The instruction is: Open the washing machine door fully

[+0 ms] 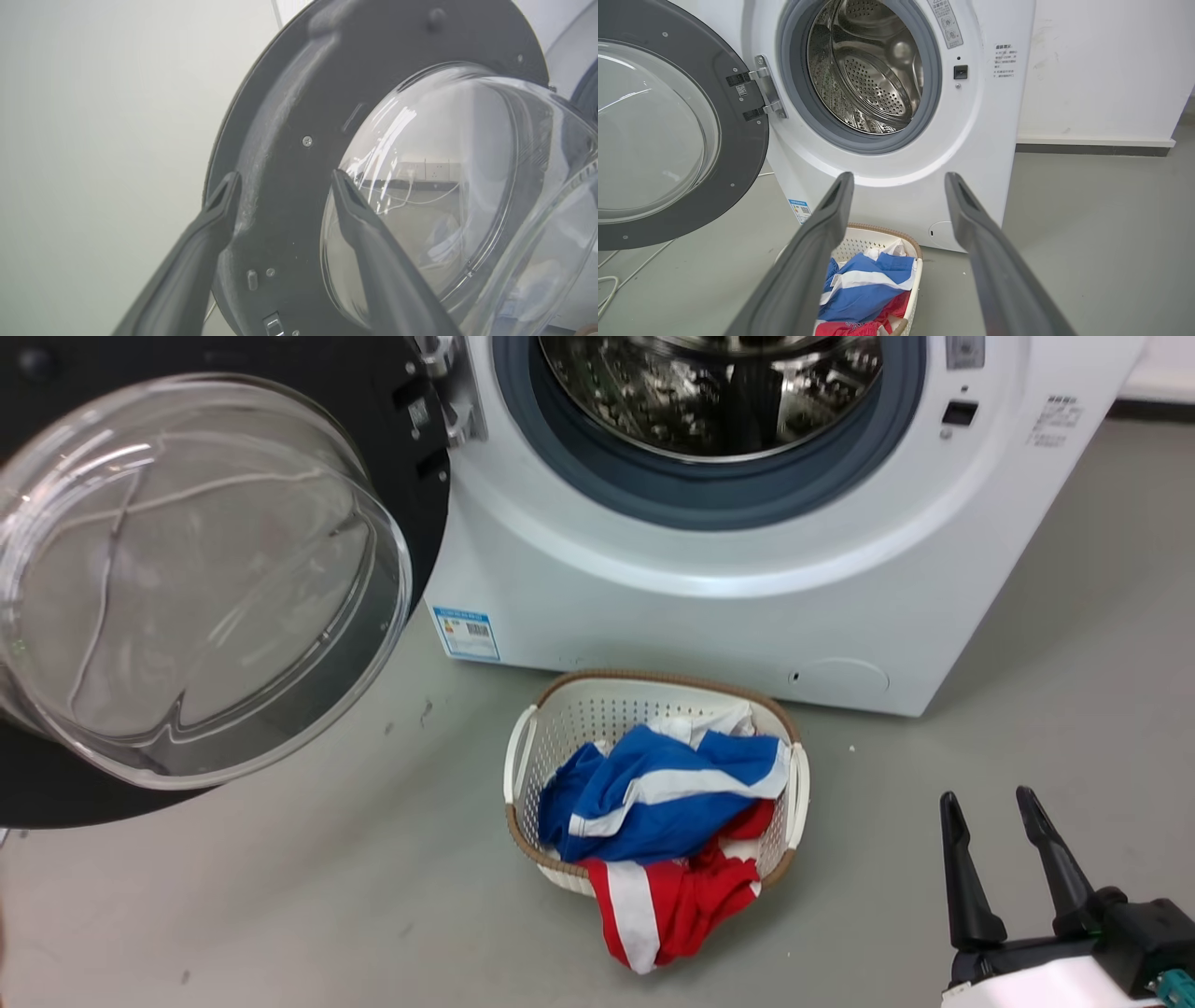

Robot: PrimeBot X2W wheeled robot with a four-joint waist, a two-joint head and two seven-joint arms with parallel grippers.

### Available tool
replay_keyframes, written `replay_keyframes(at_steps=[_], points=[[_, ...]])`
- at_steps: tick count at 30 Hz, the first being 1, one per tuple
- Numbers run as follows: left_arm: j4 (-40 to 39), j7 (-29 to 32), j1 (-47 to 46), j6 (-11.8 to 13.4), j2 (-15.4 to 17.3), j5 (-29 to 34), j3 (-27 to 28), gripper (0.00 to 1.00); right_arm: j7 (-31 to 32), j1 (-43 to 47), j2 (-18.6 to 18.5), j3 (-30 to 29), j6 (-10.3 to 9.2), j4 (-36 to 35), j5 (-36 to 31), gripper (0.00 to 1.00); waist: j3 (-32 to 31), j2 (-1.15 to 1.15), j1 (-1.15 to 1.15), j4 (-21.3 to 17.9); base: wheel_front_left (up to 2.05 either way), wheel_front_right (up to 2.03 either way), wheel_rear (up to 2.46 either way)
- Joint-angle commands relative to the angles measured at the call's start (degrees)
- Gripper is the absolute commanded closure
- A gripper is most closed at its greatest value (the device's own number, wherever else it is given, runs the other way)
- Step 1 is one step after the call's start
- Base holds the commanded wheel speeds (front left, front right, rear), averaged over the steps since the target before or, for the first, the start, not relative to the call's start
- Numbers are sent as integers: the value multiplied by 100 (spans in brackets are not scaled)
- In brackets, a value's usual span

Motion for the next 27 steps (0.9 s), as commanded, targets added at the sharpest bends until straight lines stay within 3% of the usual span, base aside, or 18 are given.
replay_keyframes(at_steps=[1,7,16,27], points=[[-98,-14,95,-20,-37,65,-39,0,-12,55,9,-4,-1,5,16,0,-127,0,0,12,0,0,0],[-855,-14,387,-75,-431,358,-334,0,-12,151,8,-26,-1,-44,97,0,-344,0,0,-58,0,0,0],[-1979,-14,896,6,-1227,722,-1198,0,-12,204,10,-139,-1,-365,37,0,-457,0,0,-298,0,0,0],[-1893,5,1248,66,-1921,580,-1815,0,-12,275,9,-298,0,-753,-73,0,-471,0,0,-656,0,0,0]])
